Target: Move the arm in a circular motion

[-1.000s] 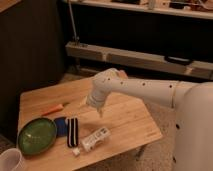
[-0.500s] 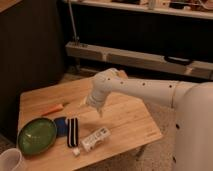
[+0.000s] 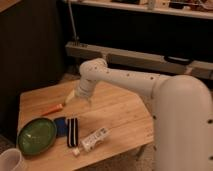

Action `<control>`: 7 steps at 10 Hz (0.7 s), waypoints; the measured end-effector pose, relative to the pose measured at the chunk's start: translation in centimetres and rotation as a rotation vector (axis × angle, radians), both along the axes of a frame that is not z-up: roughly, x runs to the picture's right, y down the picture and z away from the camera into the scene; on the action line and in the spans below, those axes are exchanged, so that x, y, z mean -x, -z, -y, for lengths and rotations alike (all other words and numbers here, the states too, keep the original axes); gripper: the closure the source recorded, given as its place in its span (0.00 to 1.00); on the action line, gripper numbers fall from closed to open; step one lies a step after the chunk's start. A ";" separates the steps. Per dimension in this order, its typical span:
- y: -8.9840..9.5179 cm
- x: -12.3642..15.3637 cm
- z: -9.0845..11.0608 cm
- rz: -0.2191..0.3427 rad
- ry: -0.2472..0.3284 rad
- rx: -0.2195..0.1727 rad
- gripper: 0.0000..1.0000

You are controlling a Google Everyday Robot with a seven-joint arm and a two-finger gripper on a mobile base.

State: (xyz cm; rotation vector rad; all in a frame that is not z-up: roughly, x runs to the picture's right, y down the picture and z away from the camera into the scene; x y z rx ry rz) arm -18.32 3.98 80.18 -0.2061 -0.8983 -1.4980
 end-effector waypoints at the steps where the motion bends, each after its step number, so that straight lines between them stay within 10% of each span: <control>1: -1.0 0.8 1.8 -0.014 0.011 -0.014 0.26; 7: -8.6 -2.8 10.1 -0.194 -0.093 -0.027 0.26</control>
